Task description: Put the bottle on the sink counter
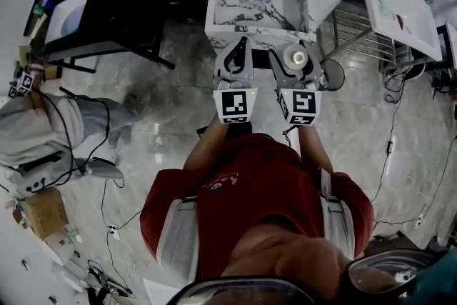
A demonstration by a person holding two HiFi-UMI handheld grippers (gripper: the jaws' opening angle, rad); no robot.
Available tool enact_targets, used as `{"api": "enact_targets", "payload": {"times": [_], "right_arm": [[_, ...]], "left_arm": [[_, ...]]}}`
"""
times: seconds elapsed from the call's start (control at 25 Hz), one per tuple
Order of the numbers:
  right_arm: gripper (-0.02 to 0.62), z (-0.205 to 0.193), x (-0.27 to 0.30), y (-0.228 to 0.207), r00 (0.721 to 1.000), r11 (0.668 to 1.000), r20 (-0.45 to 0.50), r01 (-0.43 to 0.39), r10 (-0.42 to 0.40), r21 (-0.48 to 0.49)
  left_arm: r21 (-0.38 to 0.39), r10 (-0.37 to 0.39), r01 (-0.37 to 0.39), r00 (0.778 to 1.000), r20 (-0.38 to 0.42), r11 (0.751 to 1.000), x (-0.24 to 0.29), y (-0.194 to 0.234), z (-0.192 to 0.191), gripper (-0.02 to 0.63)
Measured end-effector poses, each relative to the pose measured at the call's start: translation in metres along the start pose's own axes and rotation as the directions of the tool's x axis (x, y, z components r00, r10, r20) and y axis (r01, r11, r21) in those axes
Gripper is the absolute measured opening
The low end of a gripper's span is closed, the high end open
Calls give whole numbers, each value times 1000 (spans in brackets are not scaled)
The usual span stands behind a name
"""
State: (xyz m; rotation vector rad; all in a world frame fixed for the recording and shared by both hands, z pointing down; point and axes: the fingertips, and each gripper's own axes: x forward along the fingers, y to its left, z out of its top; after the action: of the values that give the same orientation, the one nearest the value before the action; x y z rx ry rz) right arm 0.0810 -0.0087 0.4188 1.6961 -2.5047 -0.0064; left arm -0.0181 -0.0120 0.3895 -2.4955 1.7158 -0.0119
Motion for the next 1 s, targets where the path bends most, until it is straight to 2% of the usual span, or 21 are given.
{"api": "enact_targets", "payload": {"times": [0.36, 0.6, 1.0], "right_arm": [[344, 14, 51, 13, 1000, 1000, 0, 19, -19, -17], [344, 17, 74, 13, 999, 999, 0, 43, -43, -12], [344, 20, 107, -1, 1000, 999, 9, 30, -30, -14]], "left_arm": [[-12, -14, 14, 1000, 11, 1000, 32, 50, 0, 3], [-19, -43, 43, 999, 20, 999, 48, 65, -1, 3], [-15, -29, 29, 999, 22, 999, 82, 75, -4, 3]]}}
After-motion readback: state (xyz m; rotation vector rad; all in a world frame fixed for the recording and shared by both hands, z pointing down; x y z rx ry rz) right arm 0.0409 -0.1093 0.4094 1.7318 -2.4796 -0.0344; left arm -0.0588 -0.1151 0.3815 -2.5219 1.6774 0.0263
